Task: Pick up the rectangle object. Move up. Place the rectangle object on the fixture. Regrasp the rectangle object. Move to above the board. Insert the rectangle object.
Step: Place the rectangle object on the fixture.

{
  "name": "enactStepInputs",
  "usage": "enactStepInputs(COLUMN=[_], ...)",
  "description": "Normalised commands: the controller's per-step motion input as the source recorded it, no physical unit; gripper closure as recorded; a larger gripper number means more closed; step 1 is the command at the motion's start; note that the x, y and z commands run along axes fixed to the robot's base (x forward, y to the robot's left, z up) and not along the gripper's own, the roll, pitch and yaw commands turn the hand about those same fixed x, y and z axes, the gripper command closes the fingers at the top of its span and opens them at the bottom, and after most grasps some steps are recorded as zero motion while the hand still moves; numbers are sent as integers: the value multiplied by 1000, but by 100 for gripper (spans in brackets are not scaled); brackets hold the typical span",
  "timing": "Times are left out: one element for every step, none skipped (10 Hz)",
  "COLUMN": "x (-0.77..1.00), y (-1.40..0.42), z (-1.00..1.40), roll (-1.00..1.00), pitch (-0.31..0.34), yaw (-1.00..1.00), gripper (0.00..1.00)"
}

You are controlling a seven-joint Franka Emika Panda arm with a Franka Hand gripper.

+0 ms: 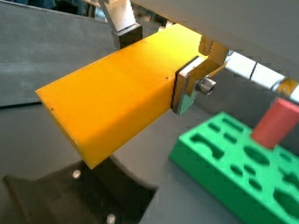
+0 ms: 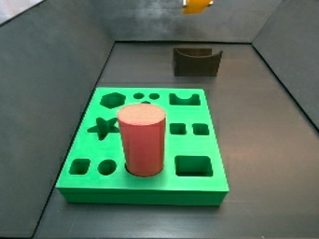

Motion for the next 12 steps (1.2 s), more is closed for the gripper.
enactStepInputs(x=[220, 81, 113, 117, 140, 152, 154, 162, 173, 160, 129, 110], y=[44, 28, 131, 132, 136, 135, 136, 141, 134, 123, 105, 78], z=[-10, 2, -1000, -1000, -1000, -1000, -1000, -1000, -1000, -856, -631, -424], roll=[-412, -242, -1000, -1000, -973, -810, -635, -398, -263, -188, -161, -137], pitch=[55, 55, 260, 245, 270, 238, 177, 88, 40, -12, -36, -55], yaw=[-50, -54, -127, -142, -209, -227, -245, -258, -249, -216, -186, -152], gripper=[100, 100, 100, 100, 100, 100, 100, 100, 100, 100, 100, 100])
